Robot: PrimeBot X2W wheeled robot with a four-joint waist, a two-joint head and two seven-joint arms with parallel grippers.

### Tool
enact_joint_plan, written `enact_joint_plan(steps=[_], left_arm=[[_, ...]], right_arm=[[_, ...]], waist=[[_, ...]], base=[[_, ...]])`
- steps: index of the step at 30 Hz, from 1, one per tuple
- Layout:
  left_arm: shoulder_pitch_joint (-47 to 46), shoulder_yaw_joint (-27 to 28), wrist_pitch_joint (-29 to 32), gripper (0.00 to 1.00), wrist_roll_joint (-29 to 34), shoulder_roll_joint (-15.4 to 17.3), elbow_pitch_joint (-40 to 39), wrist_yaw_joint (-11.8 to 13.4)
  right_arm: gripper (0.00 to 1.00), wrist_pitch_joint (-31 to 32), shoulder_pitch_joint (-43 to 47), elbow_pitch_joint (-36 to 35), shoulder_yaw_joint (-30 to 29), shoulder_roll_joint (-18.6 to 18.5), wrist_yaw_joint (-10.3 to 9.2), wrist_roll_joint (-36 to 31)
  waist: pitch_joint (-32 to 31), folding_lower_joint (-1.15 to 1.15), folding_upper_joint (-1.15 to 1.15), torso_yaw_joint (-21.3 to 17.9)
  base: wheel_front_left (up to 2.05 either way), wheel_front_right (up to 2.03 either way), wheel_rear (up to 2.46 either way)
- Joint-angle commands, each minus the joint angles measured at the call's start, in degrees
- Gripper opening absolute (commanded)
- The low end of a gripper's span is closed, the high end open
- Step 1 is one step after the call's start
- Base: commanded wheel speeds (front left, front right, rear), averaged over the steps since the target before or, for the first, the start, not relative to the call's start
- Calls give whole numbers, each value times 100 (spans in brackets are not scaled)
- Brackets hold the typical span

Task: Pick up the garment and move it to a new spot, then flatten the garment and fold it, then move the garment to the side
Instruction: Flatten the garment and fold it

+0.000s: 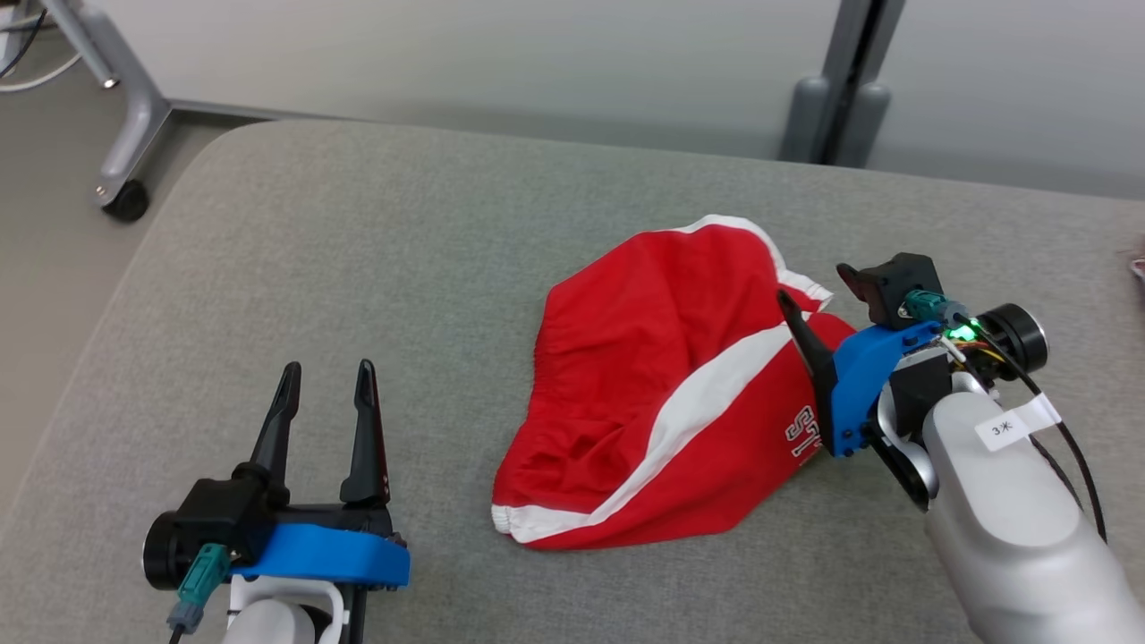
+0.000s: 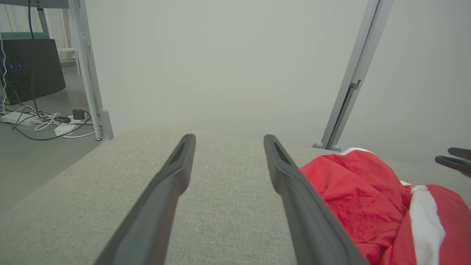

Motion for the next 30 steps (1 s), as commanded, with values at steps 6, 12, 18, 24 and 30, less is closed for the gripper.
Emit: enact_joint_plan(steps=[6,12,18,24,30], left_arm=[[-249,31,-23,100,94,-120,121,-125],[-236,92,-23,100,130,-164,168,-154],[-115,179,-23,100,178,-194,186,-178],[71,315,-23,100,236,-208,159,-167],[346,442,-19,100,259,-213,85,-148]], right_arm=[[100,42,-395,1327,228,-188,1,-25],[1,-41,-515,1844,428,-142,1,217],[0,-794,-598,1968,527,-126,1,489],[0,-1636,-206,1812,525,-63,1,829],[0,-1861,650,1014,426,-194,1,1115]], waist=[[264,-1,0,347],[244,-1,0,359],[92,-1,0,198],[-205,-1,0,-130],[-453,-1,0,-491]], base=[[0,0,0],[0,0,0],[0,0,0],[0,0,0],[0,0,0]])
